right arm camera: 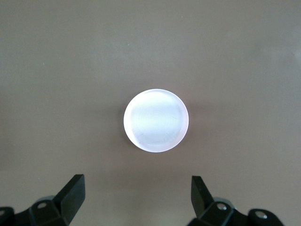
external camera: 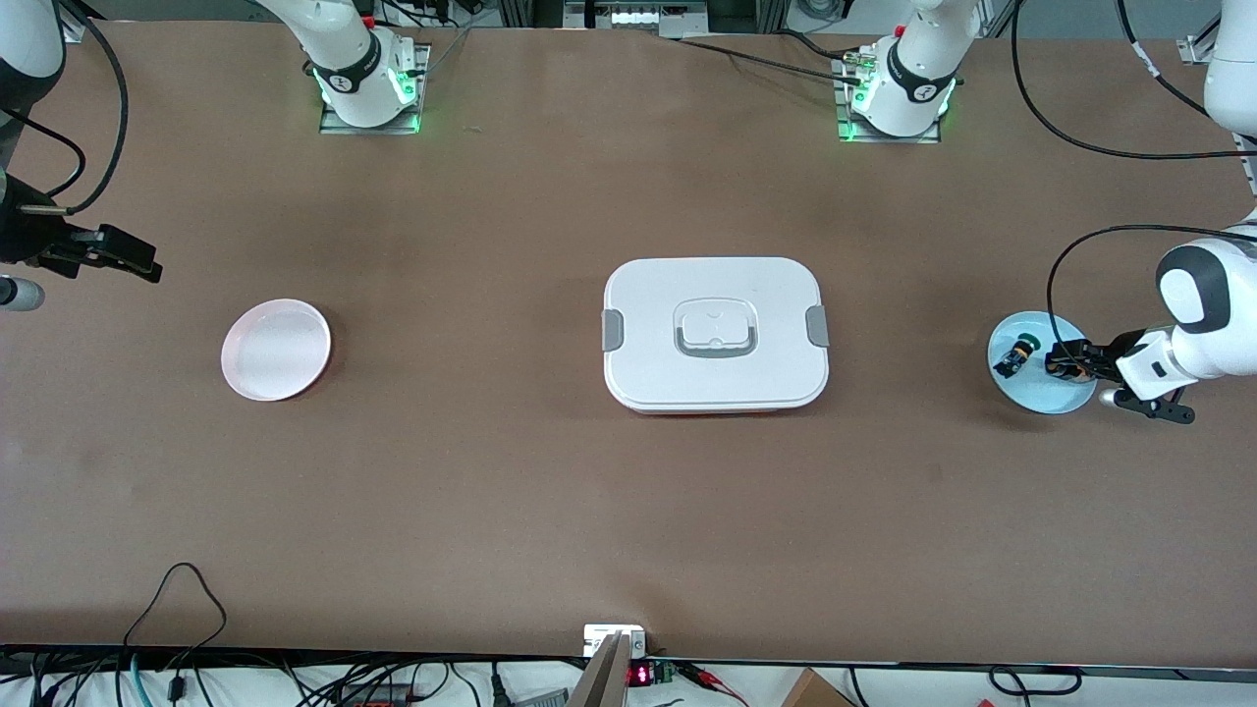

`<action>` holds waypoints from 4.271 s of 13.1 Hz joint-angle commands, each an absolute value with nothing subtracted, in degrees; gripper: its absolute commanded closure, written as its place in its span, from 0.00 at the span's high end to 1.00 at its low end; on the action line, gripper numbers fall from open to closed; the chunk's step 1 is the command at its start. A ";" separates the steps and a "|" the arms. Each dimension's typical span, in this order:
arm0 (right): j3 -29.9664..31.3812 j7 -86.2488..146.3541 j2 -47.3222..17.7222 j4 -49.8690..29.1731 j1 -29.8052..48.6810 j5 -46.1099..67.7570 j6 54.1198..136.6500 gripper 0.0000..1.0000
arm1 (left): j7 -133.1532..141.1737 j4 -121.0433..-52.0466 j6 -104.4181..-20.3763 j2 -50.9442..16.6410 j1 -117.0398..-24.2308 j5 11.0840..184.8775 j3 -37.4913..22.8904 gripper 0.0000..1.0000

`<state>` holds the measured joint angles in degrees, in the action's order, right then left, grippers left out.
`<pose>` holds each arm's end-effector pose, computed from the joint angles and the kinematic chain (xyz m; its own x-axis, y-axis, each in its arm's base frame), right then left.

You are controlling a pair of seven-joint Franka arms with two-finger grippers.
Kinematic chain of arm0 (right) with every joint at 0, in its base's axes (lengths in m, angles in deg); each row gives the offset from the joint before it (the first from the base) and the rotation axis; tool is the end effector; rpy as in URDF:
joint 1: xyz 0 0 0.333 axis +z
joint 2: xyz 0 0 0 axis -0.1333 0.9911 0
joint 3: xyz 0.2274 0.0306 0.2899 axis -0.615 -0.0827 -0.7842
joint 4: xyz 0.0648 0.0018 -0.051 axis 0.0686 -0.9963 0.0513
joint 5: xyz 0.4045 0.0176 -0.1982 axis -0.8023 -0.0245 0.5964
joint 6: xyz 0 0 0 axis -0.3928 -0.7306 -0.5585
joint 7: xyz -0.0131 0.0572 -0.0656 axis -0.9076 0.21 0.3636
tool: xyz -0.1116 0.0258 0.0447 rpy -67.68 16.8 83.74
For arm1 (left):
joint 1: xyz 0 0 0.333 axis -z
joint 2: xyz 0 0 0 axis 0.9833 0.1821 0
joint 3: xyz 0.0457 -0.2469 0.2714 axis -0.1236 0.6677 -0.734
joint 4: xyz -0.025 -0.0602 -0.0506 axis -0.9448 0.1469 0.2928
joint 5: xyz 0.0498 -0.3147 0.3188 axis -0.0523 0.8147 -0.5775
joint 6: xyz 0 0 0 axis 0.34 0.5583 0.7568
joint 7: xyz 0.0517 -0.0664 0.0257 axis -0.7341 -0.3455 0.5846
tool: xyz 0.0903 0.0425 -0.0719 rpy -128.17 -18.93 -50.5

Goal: Transfer orange switch to right arm and place
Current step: 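Close the left gripper on the orange switch and lift it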

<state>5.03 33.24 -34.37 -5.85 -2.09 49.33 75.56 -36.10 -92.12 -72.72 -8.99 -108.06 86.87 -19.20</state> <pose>0.6385 -0.0468 0.5879 0.9981 -0.0385 -0.0476 -0.0367 -0.9986 0.0375 0.6364 0.2651 0.1787 0.9650 -0.2190 -0.1442 -0.1990 -0.9699 0.1406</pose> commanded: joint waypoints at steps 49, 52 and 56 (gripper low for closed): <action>5.19 34.29 -33.52 -5.19 -2.56 49.52 75.39 1.00 | -39.88 -87.04 -65.21 -11.48 -106.58 86.70 -18.51 0.00; 5.19 34.29 -33.43 -5.19 -2.56 49.43 75.39 1.00 | -41.37 -83.09 -62.23 -11.48 -106.58 86.79 -15.97 0.00; 5.19 34.29 -33.43 -5.19 -2.56 49.43 75.48 1.00 | -49.53 -78.95 -58.44 -11.40 -106.58 86.88 -12.71 0.00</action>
<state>5.32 33.35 -33.57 -5.85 -2.31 49.33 75.58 -44.53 -81.30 -60.77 -10.95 -106.46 86.83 -13.83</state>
